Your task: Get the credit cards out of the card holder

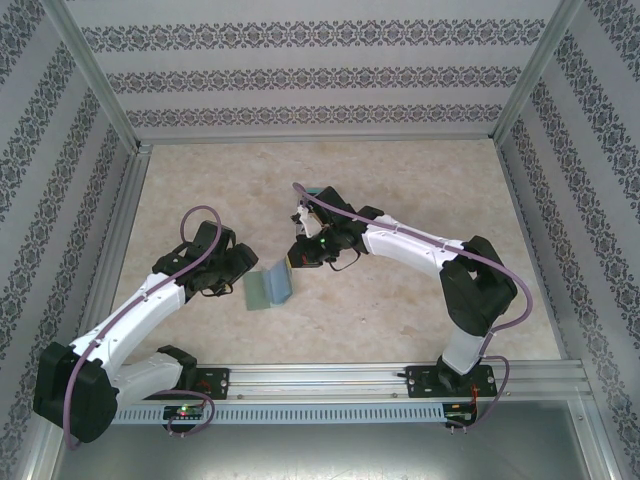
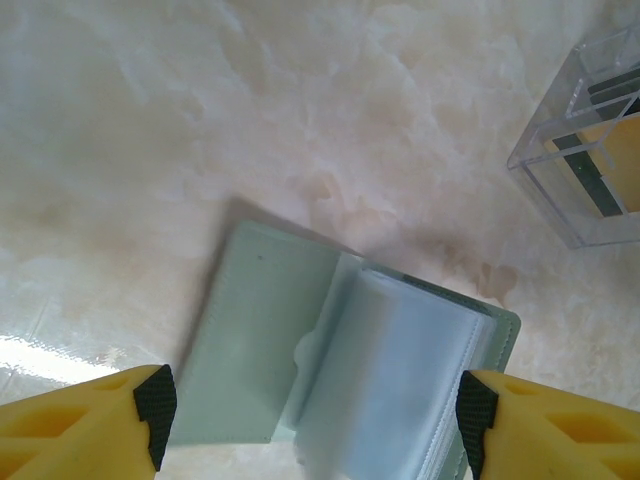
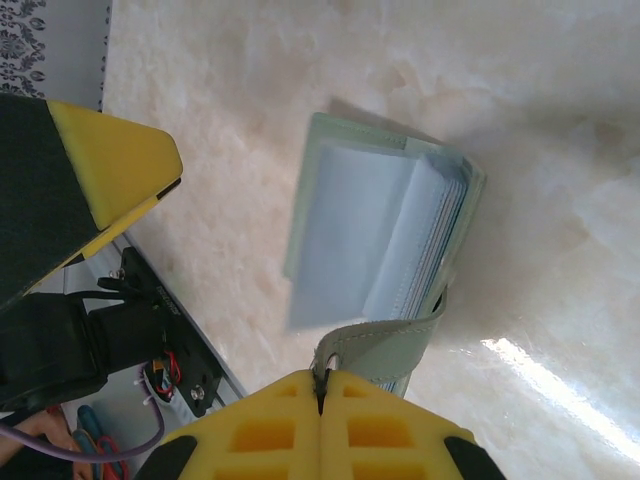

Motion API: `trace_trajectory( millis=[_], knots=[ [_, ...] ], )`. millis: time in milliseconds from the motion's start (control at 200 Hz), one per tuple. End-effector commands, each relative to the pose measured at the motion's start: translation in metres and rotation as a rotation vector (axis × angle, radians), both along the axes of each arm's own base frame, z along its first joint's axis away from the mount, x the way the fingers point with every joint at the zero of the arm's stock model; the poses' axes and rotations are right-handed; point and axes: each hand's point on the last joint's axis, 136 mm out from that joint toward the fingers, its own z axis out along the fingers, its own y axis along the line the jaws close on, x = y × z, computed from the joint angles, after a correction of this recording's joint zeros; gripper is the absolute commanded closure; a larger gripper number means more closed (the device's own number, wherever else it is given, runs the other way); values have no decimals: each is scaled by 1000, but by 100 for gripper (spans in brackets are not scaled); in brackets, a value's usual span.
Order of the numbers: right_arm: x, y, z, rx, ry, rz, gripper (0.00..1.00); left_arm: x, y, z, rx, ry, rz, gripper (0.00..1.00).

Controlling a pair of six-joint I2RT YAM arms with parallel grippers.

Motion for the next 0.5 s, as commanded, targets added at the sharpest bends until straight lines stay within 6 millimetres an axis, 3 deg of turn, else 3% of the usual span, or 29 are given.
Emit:
trace_trajectory(
  millis=[0, 320, 380, 465, 495],
  knots=[
    [3, -6, 6, 13, -18, -17, 100, -5, 0, -4, 1, 17, -26, 24],
    [5, -70, -49, -171, -8, -104, 100, 1, -20, -6, -75, -11, -97, 30],
    [3, -75, -57, -198, -11, -102, 93, 4, -27, -8, -98, -15, -121, 33],
    [3, -76, -61, -209, -12, -102, 94, 7, -39, -9, -123, -18, -158, 41],
    [2, -75, -62, -208, -11, -101, 99, 8, -42, -9, -124, -20, -167, 42]
  ],
)
